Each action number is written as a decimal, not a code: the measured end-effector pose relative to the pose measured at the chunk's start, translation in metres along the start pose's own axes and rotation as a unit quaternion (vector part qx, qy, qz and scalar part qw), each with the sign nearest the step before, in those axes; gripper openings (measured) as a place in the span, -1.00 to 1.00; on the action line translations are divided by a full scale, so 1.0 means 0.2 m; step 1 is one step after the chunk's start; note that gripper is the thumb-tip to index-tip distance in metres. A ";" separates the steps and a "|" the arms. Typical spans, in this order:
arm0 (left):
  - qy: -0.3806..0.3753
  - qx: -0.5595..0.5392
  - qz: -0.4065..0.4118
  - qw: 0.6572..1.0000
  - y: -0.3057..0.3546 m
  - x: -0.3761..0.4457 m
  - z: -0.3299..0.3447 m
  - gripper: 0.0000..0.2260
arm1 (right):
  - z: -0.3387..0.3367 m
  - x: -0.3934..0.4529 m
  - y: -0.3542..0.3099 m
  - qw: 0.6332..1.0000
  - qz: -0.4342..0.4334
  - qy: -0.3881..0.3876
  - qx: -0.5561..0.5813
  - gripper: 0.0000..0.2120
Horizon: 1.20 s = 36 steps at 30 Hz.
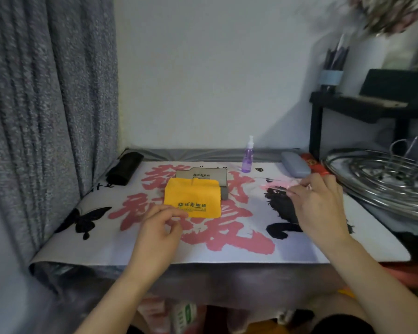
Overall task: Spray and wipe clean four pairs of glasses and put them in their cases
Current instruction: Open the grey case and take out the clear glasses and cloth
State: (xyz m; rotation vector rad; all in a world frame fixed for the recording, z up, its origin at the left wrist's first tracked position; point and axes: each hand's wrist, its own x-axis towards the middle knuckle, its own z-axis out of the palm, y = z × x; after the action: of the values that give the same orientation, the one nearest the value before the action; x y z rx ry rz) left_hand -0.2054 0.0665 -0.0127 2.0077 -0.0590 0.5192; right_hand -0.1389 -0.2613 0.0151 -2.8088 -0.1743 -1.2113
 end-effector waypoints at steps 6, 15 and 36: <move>-0.081 -0.054 -0.080 0.992 0.22 -0.15 0.08 -0.82 | -0.32 0.08 -0.15 0.910 0.138 -0.152 0.360 -0.77; -0.044 -0.236 -0.133 0.962 0.21 -0.18 0.02 -0.86 | -0.23 0.00 -0.39 0.820 0.158 -0.254 0.488 -0.69; 0.038 -0.137 -0.117 0.983 -0.03 0.17 -0.06 -0.83 | 0.76 0.82 -0.29 0.811 0.280 -0.076 0.508 -0.85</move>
State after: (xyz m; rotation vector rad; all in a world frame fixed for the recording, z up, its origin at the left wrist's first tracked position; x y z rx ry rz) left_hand -0.1775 0.0856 -0.0010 1.6977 0.1446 0.4112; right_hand 0.0755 -0.1737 0.0320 -1.7803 0.0147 -0.4890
